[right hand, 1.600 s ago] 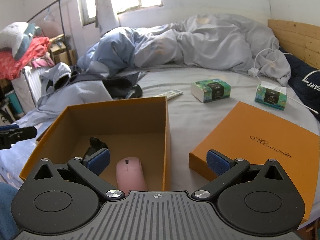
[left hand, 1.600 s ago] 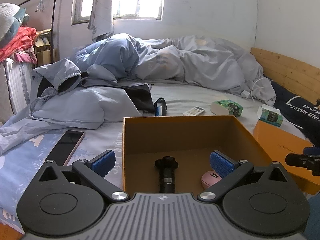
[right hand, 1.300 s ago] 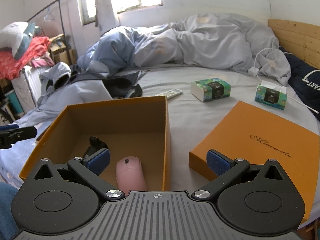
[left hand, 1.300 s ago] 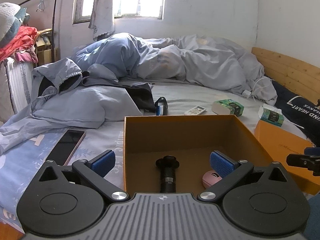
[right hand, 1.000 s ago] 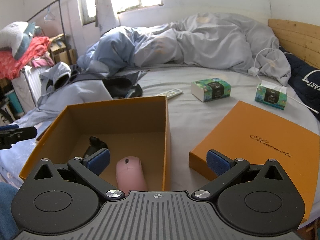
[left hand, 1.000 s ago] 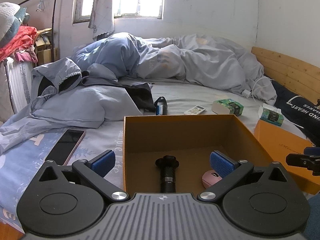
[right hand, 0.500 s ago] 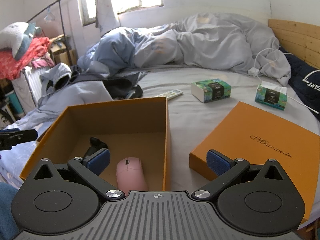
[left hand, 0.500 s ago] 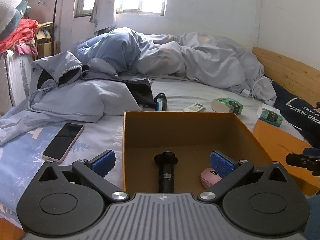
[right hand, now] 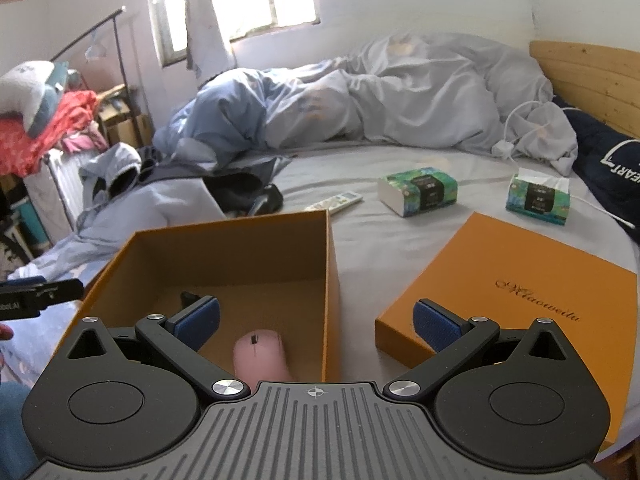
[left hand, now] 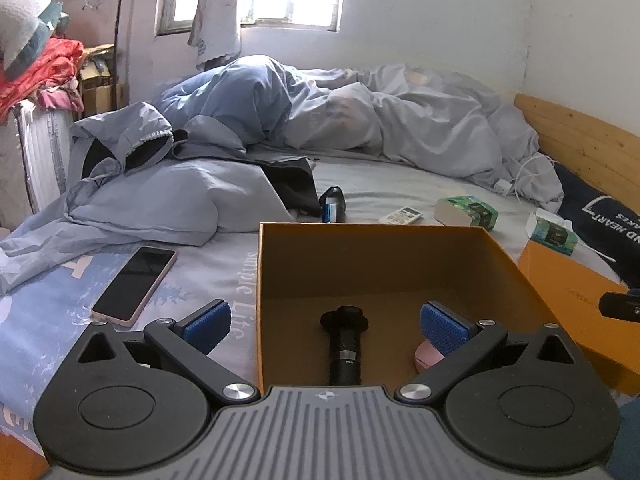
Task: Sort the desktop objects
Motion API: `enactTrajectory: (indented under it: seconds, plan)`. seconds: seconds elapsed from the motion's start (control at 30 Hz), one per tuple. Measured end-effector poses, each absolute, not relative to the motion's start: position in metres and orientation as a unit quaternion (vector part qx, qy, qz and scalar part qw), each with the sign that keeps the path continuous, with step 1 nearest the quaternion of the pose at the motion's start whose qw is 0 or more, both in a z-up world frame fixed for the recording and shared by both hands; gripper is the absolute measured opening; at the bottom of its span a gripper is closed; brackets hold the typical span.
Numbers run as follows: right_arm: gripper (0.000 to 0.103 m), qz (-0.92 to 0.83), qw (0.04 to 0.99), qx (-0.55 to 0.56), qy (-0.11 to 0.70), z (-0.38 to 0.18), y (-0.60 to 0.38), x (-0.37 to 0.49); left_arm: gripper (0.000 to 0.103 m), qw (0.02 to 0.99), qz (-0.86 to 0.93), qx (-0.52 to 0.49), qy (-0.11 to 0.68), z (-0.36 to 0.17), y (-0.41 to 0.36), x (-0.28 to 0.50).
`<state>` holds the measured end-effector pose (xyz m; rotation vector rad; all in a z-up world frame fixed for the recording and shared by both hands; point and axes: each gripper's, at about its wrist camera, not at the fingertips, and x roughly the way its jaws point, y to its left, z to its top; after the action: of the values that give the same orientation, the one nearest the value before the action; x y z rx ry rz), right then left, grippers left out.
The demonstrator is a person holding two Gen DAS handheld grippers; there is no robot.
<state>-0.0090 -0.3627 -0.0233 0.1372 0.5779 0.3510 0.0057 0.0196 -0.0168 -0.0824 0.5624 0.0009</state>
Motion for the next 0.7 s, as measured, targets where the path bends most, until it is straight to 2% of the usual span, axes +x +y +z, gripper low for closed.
enactTrajectory:
  seconds: [0.7]
  plan:
    - [0.103, 0.18, 0.942, 0.119, 0.258, -0.01, -0.404, 0.006, 0.103, 0.957, 0.002, -0.09, 0.274, -0.009, 0.027, 0.042]
